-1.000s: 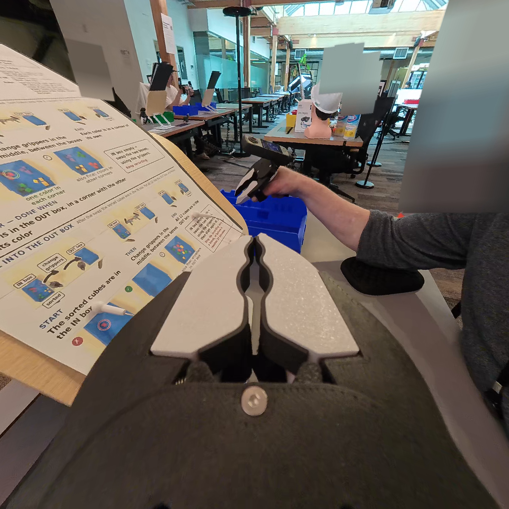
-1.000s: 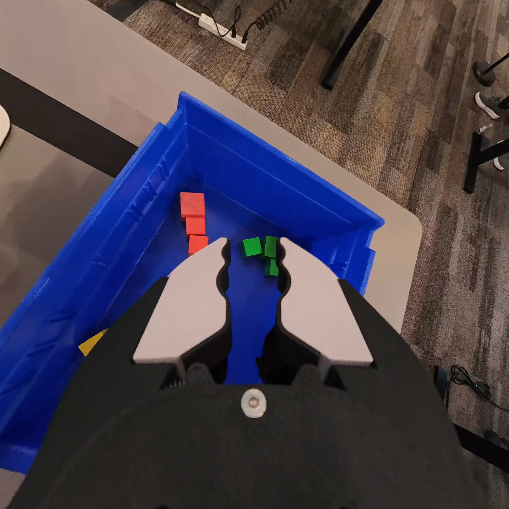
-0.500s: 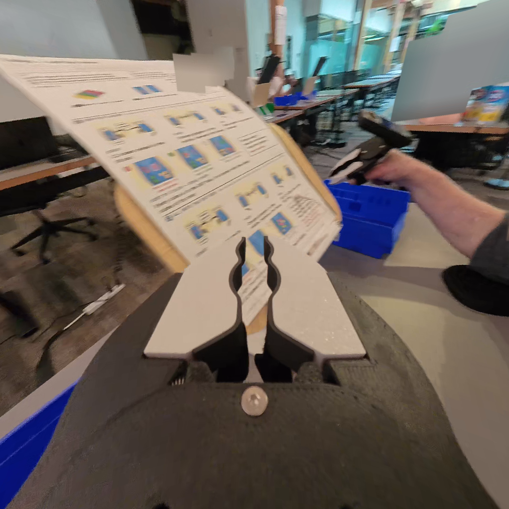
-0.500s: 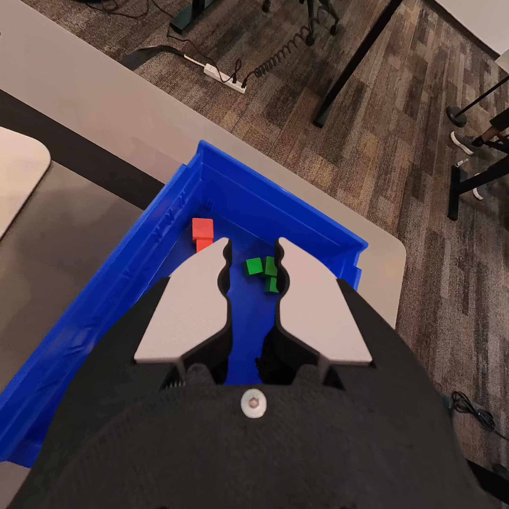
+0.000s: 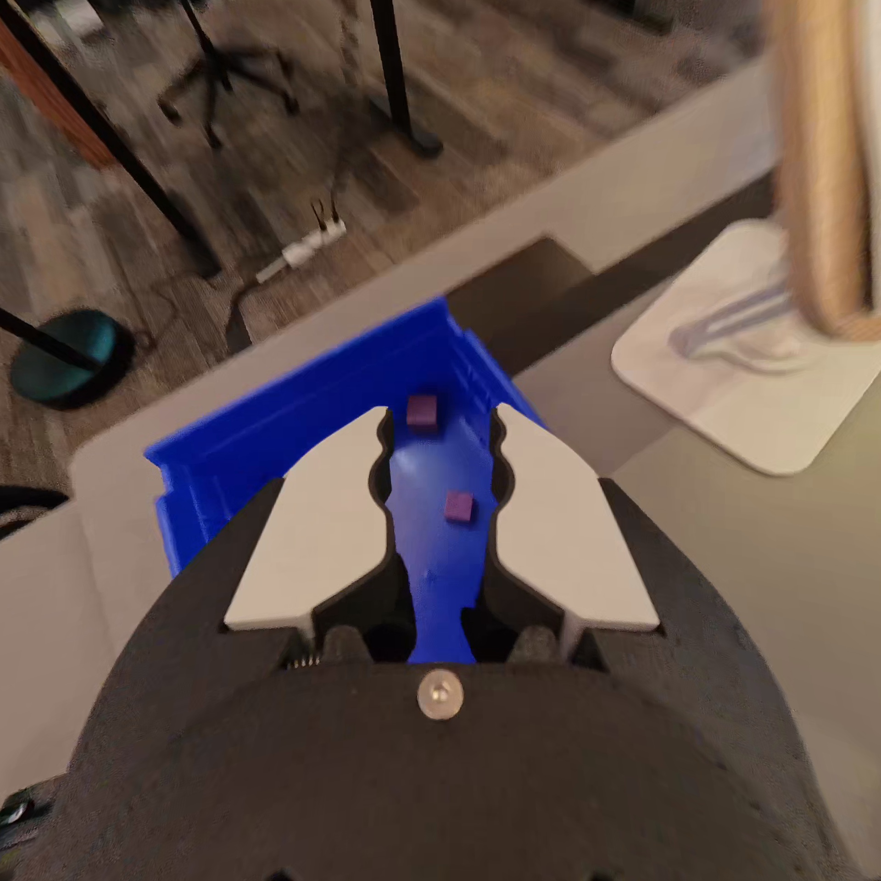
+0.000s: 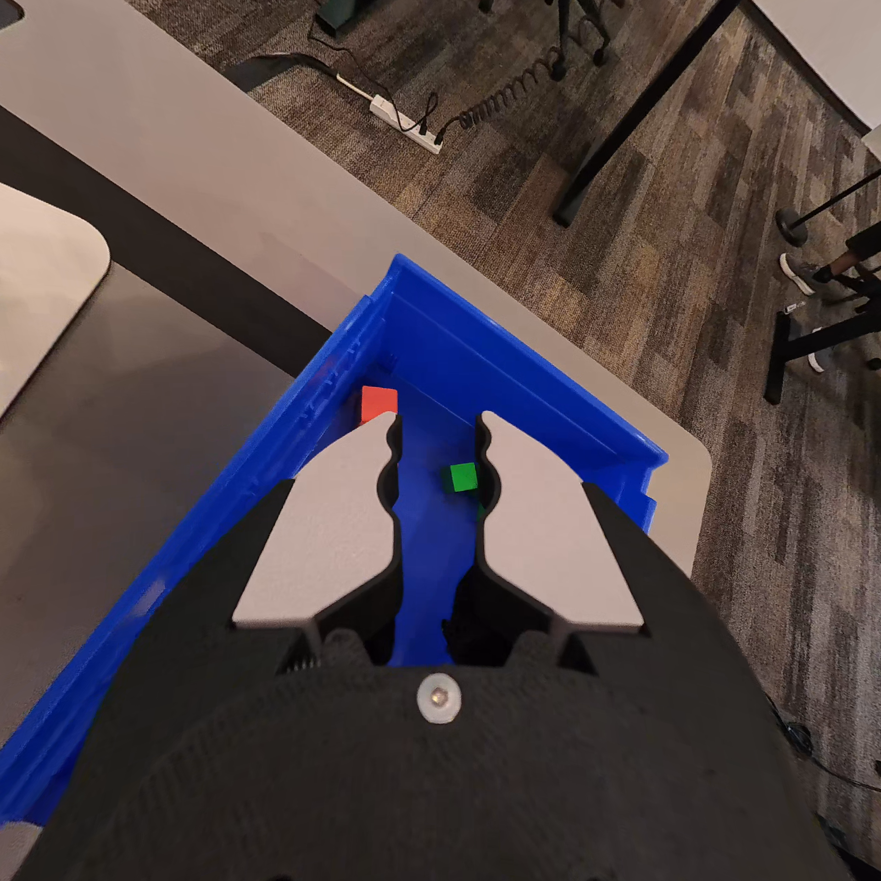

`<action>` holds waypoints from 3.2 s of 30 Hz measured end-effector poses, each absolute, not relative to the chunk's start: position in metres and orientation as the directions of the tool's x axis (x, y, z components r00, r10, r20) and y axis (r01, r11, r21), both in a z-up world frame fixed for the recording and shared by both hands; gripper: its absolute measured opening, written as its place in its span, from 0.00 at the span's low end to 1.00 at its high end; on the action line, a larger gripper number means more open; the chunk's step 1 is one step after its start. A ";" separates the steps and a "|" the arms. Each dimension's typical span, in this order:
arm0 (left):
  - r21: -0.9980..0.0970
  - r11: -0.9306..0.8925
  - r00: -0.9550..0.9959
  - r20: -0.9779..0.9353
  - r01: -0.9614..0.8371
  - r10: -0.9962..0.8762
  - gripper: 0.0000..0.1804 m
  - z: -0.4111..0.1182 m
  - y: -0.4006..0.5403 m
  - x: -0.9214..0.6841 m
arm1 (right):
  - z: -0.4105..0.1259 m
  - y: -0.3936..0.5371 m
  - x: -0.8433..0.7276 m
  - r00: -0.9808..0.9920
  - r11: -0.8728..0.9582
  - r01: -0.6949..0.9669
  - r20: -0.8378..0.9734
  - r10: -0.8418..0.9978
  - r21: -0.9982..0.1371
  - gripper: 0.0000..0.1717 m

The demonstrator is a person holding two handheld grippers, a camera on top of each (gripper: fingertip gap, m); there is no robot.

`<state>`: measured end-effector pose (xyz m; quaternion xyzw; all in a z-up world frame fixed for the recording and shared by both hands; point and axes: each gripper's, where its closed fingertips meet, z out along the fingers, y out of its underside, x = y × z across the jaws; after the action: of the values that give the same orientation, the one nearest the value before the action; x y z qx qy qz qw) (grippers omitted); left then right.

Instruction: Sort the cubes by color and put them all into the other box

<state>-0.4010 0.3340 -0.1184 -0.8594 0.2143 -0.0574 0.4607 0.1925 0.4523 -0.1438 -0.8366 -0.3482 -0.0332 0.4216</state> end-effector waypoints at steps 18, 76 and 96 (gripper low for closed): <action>-0.390 -0.776 0.838 0.018 -0.496 -0.545 0.13 -0.283 0.329 -0.401 | -0.151 0.450 0.178 0.722 -0.390 0.650 0.371 0.583 -0.652 0.17; -0.940 -0.246 -0.021 0.248 0.237 -0.968 0.00 0.018 0.205 -0.113 | 0.029 0.269 -0.016 0.388 0.648 0.507 0.822 0.416 -0.568 0.13; -0.991 -0.106 0.194 0.120 0.081 -0.974 0.00 0.010 0.219 -0.129 | -0.172 0.366 0.261 0.593 -0.537 0.805 0.317 0.740 -0.251 0.14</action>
<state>-0.1287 0.2185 0.0097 -0.5570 0.4004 -0.4926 0.5355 0.2607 0.3656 -0.1724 -0.8725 -0.4428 -0.0862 0.1878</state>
